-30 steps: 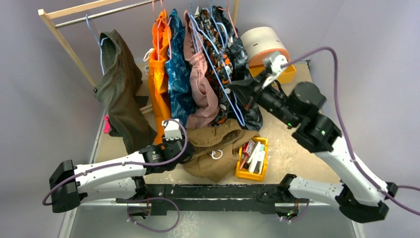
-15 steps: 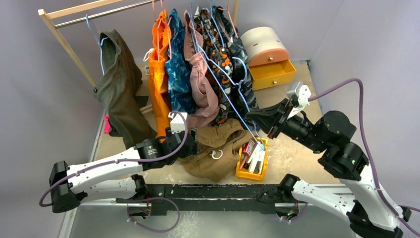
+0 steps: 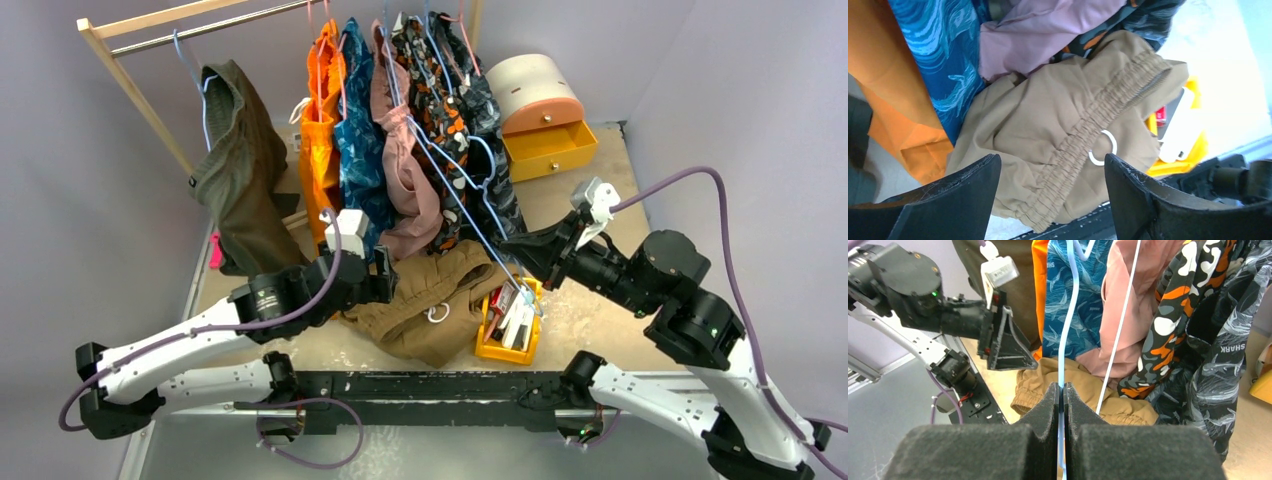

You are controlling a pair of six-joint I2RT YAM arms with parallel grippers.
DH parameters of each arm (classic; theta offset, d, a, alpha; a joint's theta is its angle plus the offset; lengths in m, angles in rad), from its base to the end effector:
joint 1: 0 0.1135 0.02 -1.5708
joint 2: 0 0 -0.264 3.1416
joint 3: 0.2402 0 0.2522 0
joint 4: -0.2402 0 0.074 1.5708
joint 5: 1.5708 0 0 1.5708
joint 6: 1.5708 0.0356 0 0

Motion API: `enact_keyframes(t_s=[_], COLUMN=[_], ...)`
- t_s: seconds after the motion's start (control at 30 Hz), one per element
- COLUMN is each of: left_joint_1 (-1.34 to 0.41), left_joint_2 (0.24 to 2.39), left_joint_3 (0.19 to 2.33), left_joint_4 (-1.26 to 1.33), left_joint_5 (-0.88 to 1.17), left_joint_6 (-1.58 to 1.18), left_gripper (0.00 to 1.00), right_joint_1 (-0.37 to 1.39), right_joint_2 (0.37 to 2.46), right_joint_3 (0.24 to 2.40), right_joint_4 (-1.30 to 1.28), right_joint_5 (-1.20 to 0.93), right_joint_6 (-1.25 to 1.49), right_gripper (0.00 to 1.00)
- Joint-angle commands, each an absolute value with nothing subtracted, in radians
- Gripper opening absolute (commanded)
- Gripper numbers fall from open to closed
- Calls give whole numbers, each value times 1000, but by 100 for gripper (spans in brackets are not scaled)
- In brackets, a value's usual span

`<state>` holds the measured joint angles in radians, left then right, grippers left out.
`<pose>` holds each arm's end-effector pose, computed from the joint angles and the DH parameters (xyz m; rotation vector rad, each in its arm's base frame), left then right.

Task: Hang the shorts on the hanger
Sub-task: Pick up the hanger from the clothesline, then hang the shorts on the hanger.

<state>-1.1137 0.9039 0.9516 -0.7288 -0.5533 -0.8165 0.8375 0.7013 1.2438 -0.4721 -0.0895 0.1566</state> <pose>0.0960 -0.1529 0.3269 0.0306 2.1778 -0.4970 0.0688 0.0811 0.4694 -0.5920 1.4465 0.8602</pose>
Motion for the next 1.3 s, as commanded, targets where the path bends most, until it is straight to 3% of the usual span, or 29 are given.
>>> enact_keyframes(t_s=[0.0, 0.27, 0.67, 1.27], left_joint_1=[-1112, -1112, -1112, -1112], left_joint_2=[857, 794, 829, 955], left_joint_3=[1043, 1160, 1403, 1407], left_joint_4=[-746, -696, -590, -361], left_joint_5=[-458, -213, -117, 132], left_joint_6=[-757, -613, -321, -90], left_gripper=[76, 78, 79, 81], right_joint_1=[841, 841, 840, 840], right_joint_2=[689, 685, 657, 543], right_joint_3=[1268, 1296, 1291, 1338], right_joint_4=[-489, -587, -728, -851], right_joint_5=[-43, -148, -316, -360], right_joint_6=[156, 118, 103, 123], right_gripper=[0, 0, 0, 0])
